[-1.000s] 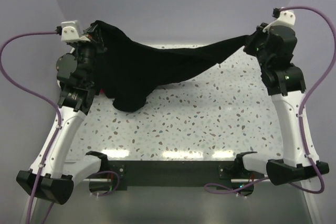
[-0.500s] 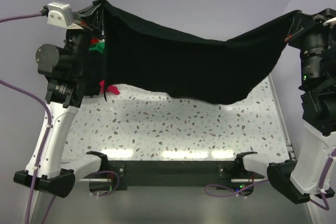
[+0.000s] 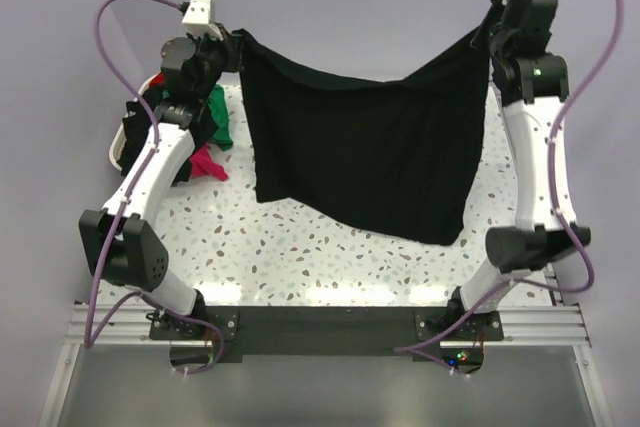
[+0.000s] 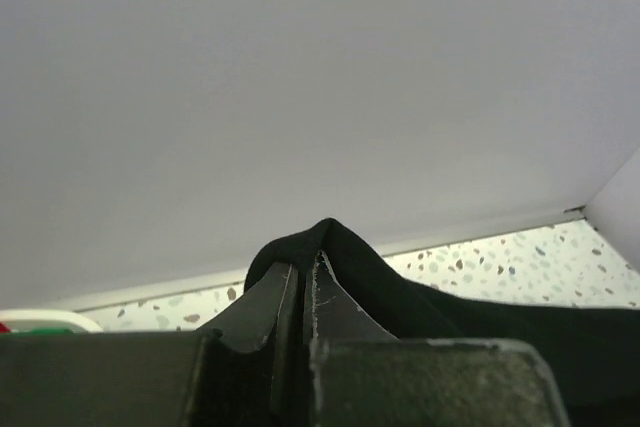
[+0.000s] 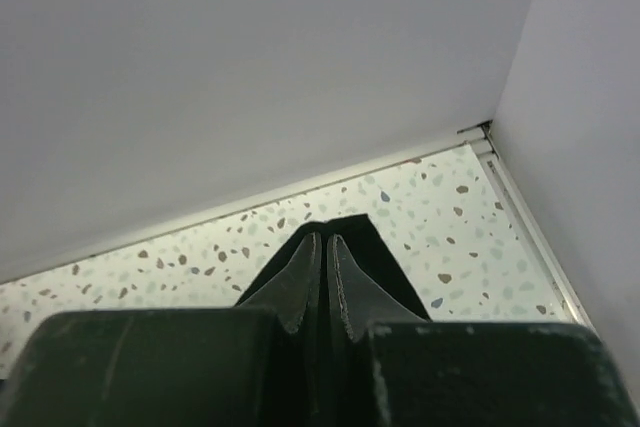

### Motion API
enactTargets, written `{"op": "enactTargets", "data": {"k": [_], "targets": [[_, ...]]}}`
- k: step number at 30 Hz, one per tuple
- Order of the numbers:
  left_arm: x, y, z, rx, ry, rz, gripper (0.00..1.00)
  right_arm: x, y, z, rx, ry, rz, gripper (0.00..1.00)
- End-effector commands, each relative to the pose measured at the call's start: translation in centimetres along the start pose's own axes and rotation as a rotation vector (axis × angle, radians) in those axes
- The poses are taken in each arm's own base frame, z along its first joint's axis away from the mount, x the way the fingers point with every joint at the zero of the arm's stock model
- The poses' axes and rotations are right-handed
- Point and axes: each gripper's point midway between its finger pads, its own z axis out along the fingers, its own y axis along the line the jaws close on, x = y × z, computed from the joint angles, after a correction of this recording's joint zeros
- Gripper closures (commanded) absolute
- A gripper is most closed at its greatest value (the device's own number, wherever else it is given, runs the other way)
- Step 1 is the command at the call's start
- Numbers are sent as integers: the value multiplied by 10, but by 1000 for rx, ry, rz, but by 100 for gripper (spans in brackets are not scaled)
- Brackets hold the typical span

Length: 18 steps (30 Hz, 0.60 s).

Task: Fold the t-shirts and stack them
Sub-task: Flatten the tshirt out

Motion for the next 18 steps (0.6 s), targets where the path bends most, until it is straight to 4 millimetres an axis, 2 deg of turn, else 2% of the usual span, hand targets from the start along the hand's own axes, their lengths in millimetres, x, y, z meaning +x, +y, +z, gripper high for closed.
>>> {"op": "enactTargets", "data": {"k": [1, 2, 4, 8, 10, 11, 12, 13, 14, 15, 16, 17, 18], "targets": [[-43, -4, 4, 36, -110, -16, 100, -43, 0, 2, -31, -97, 58, 100], [-44, -5, 6, 47, -114, -20, 100, -41, -2, 12, -23, -88, 56, 100], [-48, -9, 4, 65, -137, -33, 100, -55, -4, 8, -26, -121, 62, 100], [-77, -24, -15, 117, -214, -51, 100, -80, -3, -9, -47, -195, 66, 100], [-86, -29, -24, 133, -238, -56, 100, -98, -7, -30, -52, -249, 68, 100], [-99, -33, -35, 144, -263, -51, 100, -104, -8, -39, -56, -267, 67, 100], [-104, -36, -41, 151, -276, -52, 100, -117, -10, -59, -64, -308, 70, 100], [-104, -37, -46, 155, -279, -52, 100, -121, -12, -67, -62, -324, 70, 100], [-120, -41, -61, 163, -314, -44, 100, -127, -14, -77, -66, -344, 70, 100], [-126, -45, -70, 171, -329, -41, 100, -136, -17, -98, -74, -379, 77, 100], [-124, -45, -76, 171, -330, -41, 100, -141, -18, -108, -79, -396, 79, 100], [-141, -51, -95, 184, -368, -33, 100, -146, -20, -121, -86, -418, 81, 100], [-141, -53, -102, 184, -372, -32, 100, -153, -23, -142, -98, -449, 84, 100]]}}
